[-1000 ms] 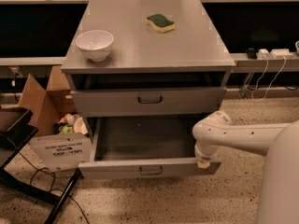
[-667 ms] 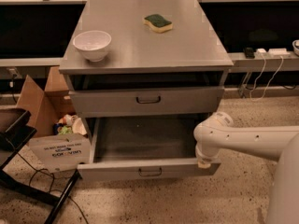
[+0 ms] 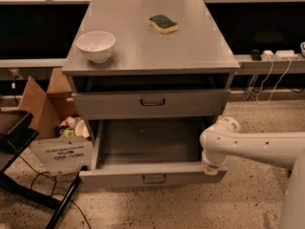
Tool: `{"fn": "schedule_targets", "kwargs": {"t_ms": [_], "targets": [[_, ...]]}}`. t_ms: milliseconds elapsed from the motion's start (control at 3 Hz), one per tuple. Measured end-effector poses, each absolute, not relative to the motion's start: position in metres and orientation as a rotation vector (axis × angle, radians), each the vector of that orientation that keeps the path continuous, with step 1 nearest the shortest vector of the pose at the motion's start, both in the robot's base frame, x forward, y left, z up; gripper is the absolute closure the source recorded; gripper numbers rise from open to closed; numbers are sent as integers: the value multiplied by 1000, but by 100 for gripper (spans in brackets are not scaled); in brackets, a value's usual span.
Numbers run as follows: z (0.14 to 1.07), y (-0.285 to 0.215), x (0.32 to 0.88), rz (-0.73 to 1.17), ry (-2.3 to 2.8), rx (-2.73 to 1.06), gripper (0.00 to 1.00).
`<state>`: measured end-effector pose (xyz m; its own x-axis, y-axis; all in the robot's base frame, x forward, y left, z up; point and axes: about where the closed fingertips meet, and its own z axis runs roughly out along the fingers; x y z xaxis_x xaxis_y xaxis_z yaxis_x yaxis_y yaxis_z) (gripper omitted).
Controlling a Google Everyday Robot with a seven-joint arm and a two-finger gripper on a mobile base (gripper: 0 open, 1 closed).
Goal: Open middle drawer
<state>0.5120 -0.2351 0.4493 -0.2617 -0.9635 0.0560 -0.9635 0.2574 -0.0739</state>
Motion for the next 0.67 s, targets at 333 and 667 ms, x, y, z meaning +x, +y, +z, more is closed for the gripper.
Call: {"fn": "schedule_targets", "kwargs": {"t_ms": [333,667], "targets": [[450,-235,512,-146,2491,-1908,100],[452,-241,497,-145,2532,-1882,100]]}}
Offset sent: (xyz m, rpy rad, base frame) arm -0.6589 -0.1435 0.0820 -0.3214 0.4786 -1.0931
